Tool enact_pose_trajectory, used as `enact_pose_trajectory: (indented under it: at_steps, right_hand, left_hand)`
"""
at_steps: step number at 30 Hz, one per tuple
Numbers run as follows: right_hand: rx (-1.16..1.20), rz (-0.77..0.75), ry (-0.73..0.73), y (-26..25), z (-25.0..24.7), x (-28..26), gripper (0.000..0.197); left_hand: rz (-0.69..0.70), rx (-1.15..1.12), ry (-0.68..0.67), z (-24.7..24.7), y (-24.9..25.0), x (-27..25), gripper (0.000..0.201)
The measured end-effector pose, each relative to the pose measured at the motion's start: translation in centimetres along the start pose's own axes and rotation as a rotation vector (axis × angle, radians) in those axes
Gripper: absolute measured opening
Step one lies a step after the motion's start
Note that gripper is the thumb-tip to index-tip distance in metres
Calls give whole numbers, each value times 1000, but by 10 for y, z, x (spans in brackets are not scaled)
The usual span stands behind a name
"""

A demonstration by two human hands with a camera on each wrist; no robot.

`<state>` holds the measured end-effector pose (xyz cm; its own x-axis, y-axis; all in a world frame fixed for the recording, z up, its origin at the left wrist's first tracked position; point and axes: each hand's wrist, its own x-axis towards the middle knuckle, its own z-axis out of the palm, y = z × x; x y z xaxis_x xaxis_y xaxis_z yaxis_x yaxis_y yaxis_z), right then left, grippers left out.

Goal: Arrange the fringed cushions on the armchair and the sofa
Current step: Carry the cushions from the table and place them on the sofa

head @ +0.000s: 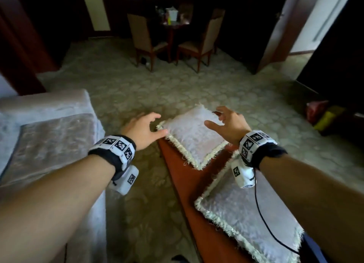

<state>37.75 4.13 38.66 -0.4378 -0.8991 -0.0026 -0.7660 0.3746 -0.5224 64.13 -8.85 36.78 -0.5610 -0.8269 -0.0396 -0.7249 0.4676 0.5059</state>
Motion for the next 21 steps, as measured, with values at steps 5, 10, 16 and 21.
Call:
enact_pose_trajectory:
  at_steps: [5,10,16,21]
  right_hand:
    - [5,215,114,92,-32,-5,78]
    - [-31,433,171,170,-41,-32,91]
    - [-80,708,230,238,-46,-88,82]
    - [-54,846,266,290,-35,-124,80]
  left_hand:
    - [188,91,-135,58,72,77,74]
    - [438,200,-312,123,139,129,71]
    - [661,279,-524,201,204,159,72]
    - [733,264,-616,258,239,164,70]
